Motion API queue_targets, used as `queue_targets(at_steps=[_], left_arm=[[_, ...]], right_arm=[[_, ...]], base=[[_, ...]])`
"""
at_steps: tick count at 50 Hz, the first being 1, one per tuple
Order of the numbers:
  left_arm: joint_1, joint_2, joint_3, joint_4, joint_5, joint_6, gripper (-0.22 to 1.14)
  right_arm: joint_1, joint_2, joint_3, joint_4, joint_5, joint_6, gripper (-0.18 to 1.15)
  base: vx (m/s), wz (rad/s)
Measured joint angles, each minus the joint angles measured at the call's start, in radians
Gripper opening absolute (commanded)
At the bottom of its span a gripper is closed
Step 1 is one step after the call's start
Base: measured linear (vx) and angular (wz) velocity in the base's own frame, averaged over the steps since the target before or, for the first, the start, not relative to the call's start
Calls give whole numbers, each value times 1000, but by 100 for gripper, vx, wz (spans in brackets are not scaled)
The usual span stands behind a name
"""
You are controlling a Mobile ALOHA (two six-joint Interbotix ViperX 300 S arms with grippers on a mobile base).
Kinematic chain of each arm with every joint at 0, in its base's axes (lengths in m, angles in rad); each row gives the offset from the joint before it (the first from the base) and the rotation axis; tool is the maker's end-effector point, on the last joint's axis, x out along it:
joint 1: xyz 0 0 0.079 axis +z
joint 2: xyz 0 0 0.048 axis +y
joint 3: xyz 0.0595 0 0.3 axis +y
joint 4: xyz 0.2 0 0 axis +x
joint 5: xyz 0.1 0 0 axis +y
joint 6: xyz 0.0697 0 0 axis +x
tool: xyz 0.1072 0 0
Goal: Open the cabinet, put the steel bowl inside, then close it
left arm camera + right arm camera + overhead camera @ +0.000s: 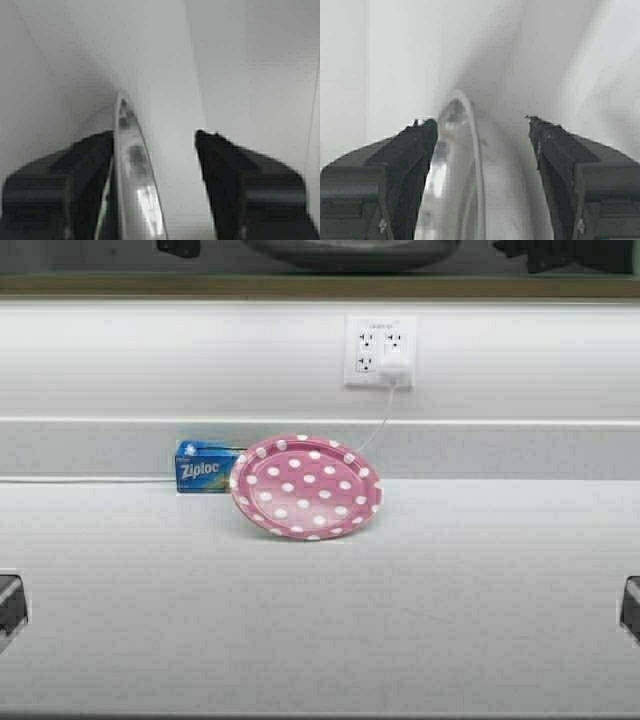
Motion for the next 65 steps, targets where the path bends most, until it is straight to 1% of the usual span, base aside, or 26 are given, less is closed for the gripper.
queue_targets(at_steps=[18, 23, 28, 33, 38, 42, 45, 49, 52, 54, 56, 57, 59, 60, 61, 63, 65], left_arm=[[18, -9, 41, -2, -14, 20, 86], [38, -17, 66, -2, -5, 54, 86], [54, -41, 84, -2, 67, 140, 86], [63, -60, 100, -37, 84, 209, 86], [67, -71, 115, -81, 61, 218, 86], [69, -89, 130, -91, 44, 218, 85], [67, -109, 141, -83, 37, 219, 83], [63, -143, 163, -48, 28, 224, 73], [55, -173, 183, -17, 14, 225, 58], [48, -193, 195, -3, 0, 224, 43], [38, -213, 209, 6, -14, 225, 24], [32, -222, 213, 9, -18, 224, 13], [18, -242, 224, 14, -25, 224, -3], [11, -250, 229, 14, -26, 227, -10], [5, -259, 235, 15, -28, 230, -13], [-9, -272, 244, 20, -28, 241, -10], [-21, -282, 255, 31, -28, 264, -2]], right_arm=[[-6, -29, 8, -6, 0, -26, 90], [-14, -38, 14, -6, 0, -26, 90], [-18, -43, 15, -8, 0, -26, 90], [-20, -43, 15, -8, 0, -28, 90], [-17, -43, 15, -8, 0, -26, 90], [-15, -49, 18, -12, 0, -29, 87], [-18, -63, 31, -35, -5, -34, 82], [-20, -91, 44, -95, -9, -58, 63], [-17, -115, 60, -146, -9, -100, 44], [-14, -135, 77, -172, -9, -135, 29], [-6, -155, 94, -187, -9, -169, 15], [-2, -164, 101, -190, -9, -187, 8], [11, -184, 123, -193, -9, -229, -1], [17, -193, 132, -195, -9, -249, -3], [23, -202, 141, -195, -9, -268, -2], [38, -221, 156, -196, -8, -305, 1], [54, -239, 172, -196, 3, -351, 6]], base=[[0, 0], [0, 0], [0, 0], [0, 0], [0, 0], [0, 0], [0, 0], [0, 0], [-1, -1], [-1, -1], [-2, -2], [-2, -2], [-3, -2], [-3, -2], [-4, -3], [-5, -3], [-6, -5]])
